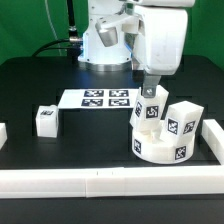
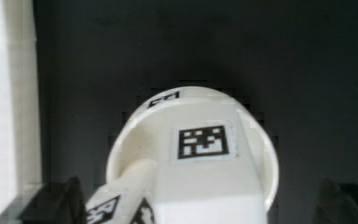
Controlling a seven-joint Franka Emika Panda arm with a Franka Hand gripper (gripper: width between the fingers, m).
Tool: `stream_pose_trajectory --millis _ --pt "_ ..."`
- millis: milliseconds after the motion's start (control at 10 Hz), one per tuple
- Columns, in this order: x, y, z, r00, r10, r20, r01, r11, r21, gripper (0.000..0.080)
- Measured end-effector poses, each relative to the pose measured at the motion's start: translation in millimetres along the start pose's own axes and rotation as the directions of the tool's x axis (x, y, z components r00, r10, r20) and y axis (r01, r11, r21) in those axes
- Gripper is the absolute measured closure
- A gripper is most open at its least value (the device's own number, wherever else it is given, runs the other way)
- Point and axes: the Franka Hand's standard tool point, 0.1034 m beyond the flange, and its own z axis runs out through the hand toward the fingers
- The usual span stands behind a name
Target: Assemble stool
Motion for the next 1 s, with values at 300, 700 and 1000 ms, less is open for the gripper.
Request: stream_pose_trajectory --millis 300,700,1000 --pt "2.1 -2.9 5.1 0.991 -0.133 0.017 0.133 0.991 0.012 0.015" --pt "3.4 -7.7 15.4 0.994 -0.11 0.015 0.11 0.994 0.028 0.015" --pt "2.3 -7.6 15.3 0.998 -0.065 0.017 0.065 0.998 0.028 0.0425"
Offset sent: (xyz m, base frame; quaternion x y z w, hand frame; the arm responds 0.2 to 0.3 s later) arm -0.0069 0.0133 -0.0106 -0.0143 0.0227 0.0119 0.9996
